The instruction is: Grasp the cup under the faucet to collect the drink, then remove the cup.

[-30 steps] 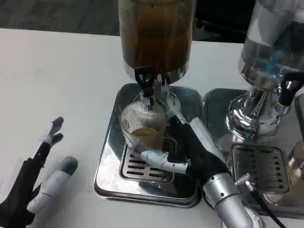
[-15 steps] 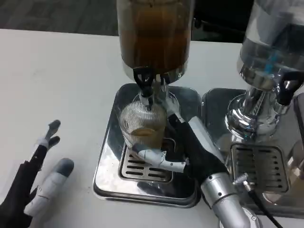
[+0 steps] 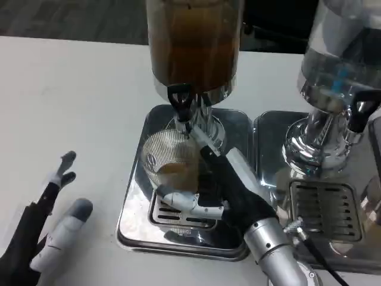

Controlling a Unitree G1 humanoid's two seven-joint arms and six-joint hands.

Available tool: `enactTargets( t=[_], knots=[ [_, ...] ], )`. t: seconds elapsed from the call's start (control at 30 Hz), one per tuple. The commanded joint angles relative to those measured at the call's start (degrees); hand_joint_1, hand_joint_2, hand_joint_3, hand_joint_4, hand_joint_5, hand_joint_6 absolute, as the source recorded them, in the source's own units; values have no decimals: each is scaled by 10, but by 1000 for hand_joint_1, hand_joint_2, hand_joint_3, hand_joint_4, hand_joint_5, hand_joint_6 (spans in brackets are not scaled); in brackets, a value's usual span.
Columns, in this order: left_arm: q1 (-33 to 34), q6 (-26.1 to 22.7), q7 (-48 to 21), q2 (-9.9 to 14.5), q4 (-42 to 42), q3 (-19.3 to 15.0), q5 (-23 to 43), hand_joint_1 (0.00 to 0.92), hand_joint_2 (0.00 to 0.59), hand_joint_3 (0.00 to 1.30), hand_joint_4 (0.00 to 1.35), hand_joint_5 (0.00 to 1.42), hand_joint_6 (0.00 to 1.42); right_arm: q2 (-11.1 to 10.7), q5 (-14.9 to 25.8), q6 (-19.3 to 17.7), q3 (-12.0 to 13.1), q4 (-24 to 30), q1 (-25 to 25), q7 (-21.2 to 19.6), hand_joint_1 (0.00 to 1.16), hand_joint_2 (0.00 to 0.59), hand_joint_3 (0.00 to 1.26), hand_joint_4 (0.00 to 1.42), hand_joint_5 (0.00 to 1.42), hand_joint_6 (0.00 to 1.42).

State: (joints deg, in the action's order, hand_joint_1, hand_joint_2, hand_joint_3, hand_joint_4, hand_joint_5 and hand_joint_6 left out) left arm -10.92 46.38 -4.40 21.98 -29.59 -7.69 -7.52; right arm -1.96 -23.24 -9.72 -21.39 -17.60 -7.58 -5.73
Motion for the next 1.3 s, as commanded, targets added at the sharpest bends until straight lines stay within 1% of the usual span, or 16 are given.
enactTargets(
  t=[0.03,0.2,0.3,0.37,0.47,0.5,0.53,0.67,0.7,0.73,0.83,0.93,1.0,1.2,1.3],
  knots=[
    [-9,-5,2,1,9,0,0,0,119,35,0,91,0,12,0,-7,-5,-8,-7,-1,754,208,76,225,194,240],
    [-13,-7,1,0,12,0,3,0,119,35,0,92,0,26,12,0,12,-24,-13,-10,754,208,117,251,216,247],
    [-14,-7,1,-1,13,0,4,0,119,35,0,93,0,33,22,-3,19,-29,-14,-14,769,203,183,296,259,260],
    [-15,-8,1,-1,14,0,4,0,119,36,0,94,0,37,22,-9,22,-33,-13,-23,805,201,251,355,322,307],
    [-17,-8,1,-1,15,-1,5,0,120,40,0,94,0,42,18,-18,25,-36,-9,-46,821,206,293,389,366,318],
    [-18,-8,1,-1,15,-1,5,0,120,41,0,95,0,44,19,-21,27,-37,-7,-54,836,209,350,443,410,351],
    [-18,-9,0,-1,16,-1,6,0,120,42,0,95,0,45,19,-23,28,-39,-7,-60,868,213,385,467,434,382],
    [-17,-10,-1,1,17,-1,7,0,120,43,0,95,0,46,17,-34,30,-46,-7,-82,890,216,442,497,476,419],
    [-16,-10,-2,2,17,-1,8,0,120,43,0,95,0,47,16,-38,30,-48,-8,-88,935,202,478,537,515,458],
    [-16,-11,-3,2,17,0,9,0,120,44,0,95,0,47,14,-43,29,-48,-7,-94,955,195,501,552,537,477],
    [-13,-12,-6,3,15,1,10,0,120,44,0,95,0,47,5,-56,27,-41,-2,-113,1022,178,533,565,586,535],
    [-10,-12,-6,2,13,2,11,0,120,44,0,95,0,47,0,-66,28,-35,0,-125,1057,163,550,574,615,577],
    [-9,-13,-7,2,12,2,12,0,120,44,0,95,0,47,-4,-69,27,-34,0,-129,1069,154,563,584,633,611],
    [-4,-13,-11,1,8,3,12,0,120,44,0,97,0,44,-14,-78,27,-27,3,-143,1086,154,565,584,663,680],
    [0,-13,-13,1,6,5,11,0,120,44,0,101,0,39,-21,-74,29,-10,8,-143,1100,142,576,610,746,965]
  ],
)
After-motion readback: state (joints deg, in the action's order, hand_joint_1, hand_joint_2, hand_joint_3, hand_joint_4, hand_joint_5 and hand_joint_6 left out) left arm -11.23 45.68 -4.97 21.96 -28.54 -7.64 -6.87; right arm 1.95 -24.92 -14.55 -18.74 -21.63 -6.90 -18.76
